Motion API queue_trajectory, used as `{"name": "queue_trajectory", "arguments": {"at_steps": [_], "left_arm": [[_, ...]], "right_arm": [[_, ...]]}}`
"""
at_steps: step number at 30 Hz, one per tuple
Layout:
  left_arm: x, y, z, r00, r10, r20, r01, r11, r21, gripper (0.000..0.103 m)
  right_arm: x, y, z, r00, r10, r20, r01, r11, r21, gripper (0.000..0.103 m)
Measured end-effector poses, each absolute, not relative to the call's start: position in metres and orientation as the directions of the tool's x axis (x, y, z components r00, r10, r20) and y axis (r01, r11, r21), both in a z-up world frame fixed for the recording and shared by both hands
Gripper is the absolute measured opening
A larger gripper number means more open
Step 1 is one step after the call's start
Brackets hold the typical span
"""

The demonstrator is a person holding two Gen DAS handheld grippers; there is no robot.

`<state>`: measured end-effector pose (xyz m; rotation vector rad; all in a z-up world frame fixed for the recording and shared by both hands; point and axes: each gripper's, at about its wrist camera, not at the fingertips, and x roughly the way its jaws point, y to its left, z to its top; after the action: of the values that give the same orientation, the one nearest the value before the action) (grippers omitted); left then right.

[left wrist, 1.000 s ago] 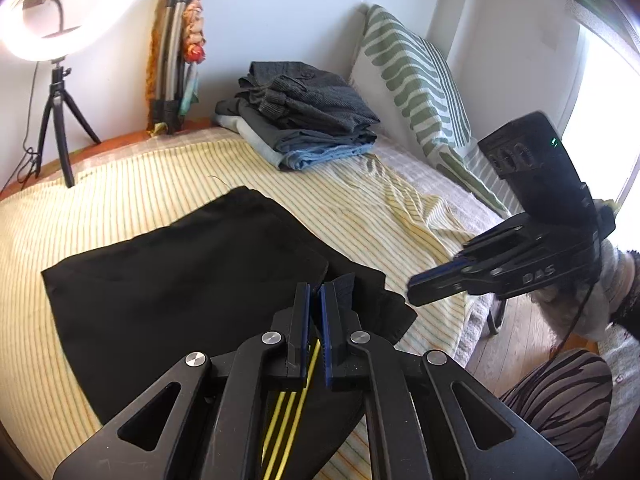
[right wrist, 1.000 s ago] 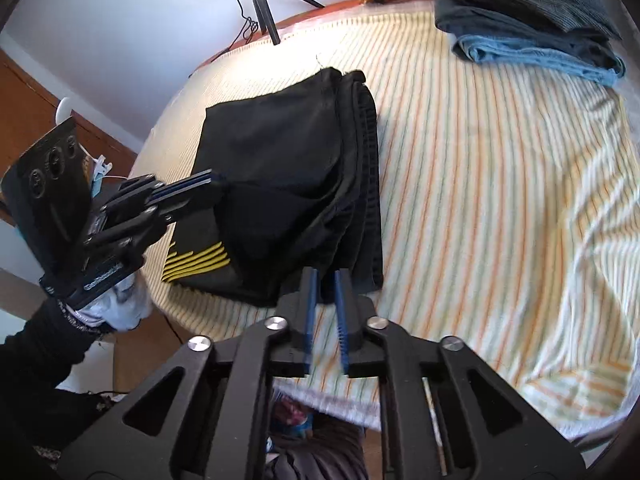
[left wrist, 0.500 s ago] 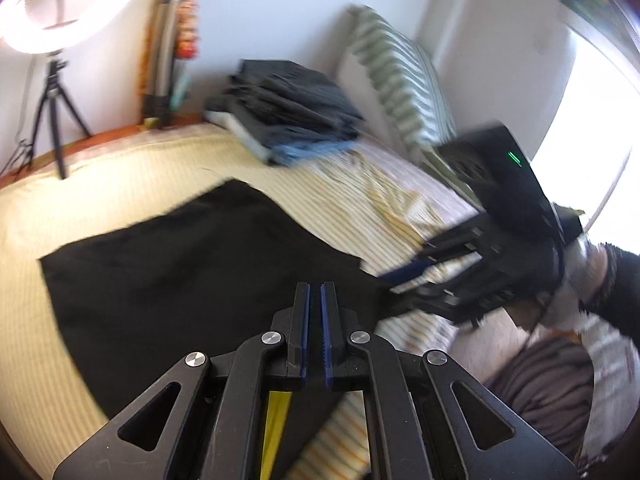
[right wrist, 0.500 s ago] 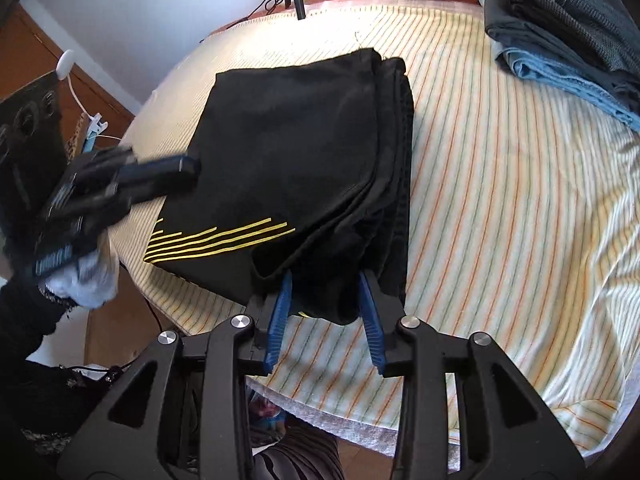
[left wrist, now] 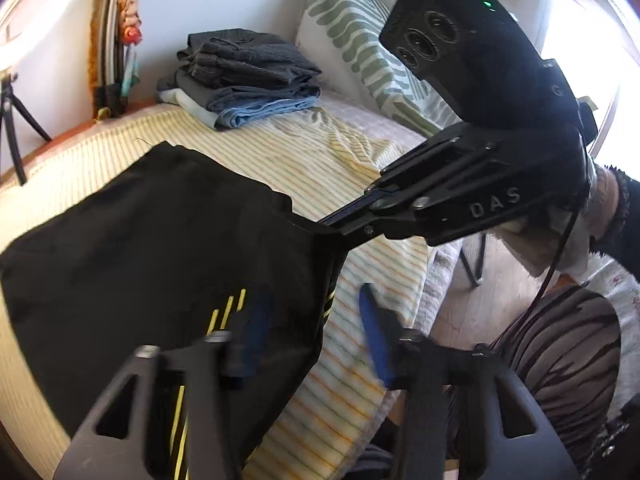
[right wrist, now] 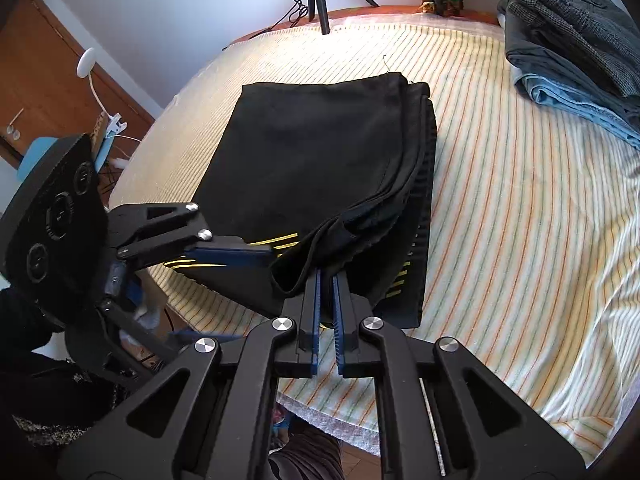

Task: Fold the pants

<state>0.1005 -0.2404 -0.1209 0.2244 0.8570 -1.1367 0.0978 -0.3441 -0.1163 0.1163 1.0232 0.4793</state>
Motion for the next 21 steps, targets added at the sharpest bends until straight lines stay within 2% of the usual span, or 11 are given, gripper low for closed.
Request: {"name": "queue_trajectory", "arguments": {"at_steps": [2,7,13,16,21], "left_arm": [[0.105,-0.24,-0.124,0.166,-0.692,-0.702,0.861,0.449,-0.239,0.003],[0.124,-0.219,-0.117,0.202,-0.729,-0.654,0.812,0.498,-0.305,0.002],[0.141,-0.201,-0.112,0.247,-0.712,-0.657,0.786,0.544,-0.294,0.002],[0.14,-0.2,-0.113,0.251,-0.707,-0.661,0.789,0.545,-0.283,0.002],[0.141,-0.196,-0.109,0.266,-0.707,-0.655,0.787,0.552,-0.276,0.002]], "right_arm": [[0.097,-0.347,-0.116,0.427,0.444,-0.788,-0.327,0.888,0.323,0.007],[0.092,-0.355,-0.118,0.431,0.428,-0.794,-0.321,0.896,0.308,0.007],[0.092,-0.364,-0.129,0.41,0.383,-0.828,-0.283,0.916,0.284,0.007],[0.096,-0.361,-0.122,0.443,0.324,-0.836,-0.269,0.937,0.221,0.017],[0.103,-0.354,-0.112,0.487,0.307,-0.818,-0.32,0.934,0.16,0.017]]}}
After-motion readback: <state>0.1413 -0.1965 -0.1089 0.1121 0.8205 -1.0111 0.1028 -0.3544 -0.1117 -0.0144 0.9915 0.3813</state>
